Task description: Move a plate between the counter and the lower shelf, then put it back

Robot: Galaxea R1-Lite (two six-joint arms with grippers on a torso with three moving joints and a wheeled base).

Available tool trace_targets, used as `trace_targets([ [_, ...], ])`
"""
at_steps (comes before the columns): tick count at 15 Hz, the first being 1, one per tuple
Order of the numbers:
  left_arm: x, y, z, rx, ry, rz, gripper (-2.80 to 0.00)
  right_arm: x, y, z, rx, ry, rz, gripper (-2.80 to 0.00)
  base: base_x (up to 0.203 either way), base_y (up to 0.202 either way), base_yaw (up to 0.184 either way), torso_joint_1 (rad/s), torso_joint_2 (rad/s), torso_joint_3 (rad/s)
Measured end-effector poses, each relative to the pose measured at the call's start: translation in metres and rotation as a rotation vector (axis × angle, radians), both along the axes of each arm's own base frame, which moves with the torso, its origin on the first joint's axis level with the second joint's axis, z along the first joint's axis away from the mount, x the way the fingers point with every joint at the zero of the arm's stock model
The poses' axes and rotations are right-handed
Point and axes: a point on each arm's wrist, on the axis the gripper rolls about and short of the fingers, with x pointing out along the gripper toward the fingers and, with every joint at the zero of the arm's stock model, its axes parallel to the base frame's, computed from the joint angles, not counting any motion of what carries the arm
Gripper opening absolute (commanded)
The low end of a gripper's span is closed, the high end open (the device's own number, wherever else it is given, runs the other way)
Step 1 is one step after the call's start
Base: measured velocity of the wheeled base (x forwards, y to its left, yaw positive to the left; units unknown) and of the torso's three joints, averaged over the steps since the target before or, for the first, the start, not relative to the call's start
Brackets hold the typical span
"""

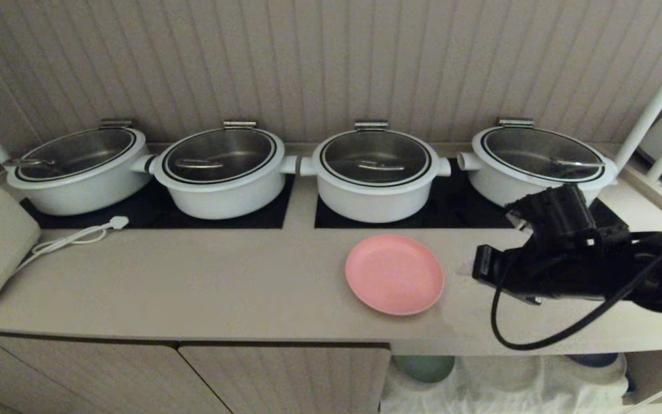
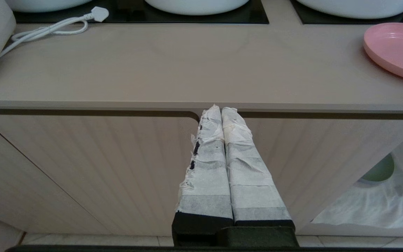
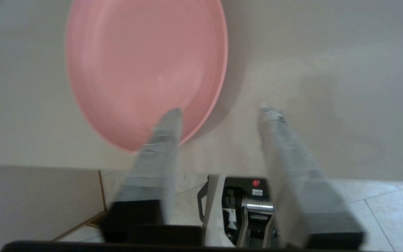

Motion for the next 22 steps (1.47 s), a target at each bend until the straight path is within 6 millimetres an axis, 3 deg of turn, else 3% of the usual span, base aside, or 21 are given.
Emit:
trace_targets([
  [9, 0.000, 0.000, 0.000, 0.000, 0.000, 0.000, -2.80, -0.075, -0.030, 0.020, -0.061, -0.092, 0.007, -2.80, 0.000, 0.000, 0.000, 0.000, 0.00, 0.000],
  [15, 0.000, 0.000, 0.000, 0.000, 0.000, 0.000, -2.80, -0.136, -0.077, 0.030, -0.217, -0.270, -0.022, -2.80, 0.000, 0.000, 0.000, 0.000, 0.00, 0.000],
  [18, 0.000, 0.000, 0.000, 0.000, 0.000, 0.000, -2.80, -0.173, -0.091, 0.025, -0.264, -0.378, -0.059, -2.80, 0.000, 0.000, 0.000, 0.000, 0.00, 0.000],
  [22, 0.000, 0.000, 0.000, 0.000, 0.000, 0.000, -2.80, -0.222, -0.101, 0.001, -0.340, -0.555, -0.090, -2.80, 0.000, 0.000, 0.000, 0.000, 0.00, 0.000],
])
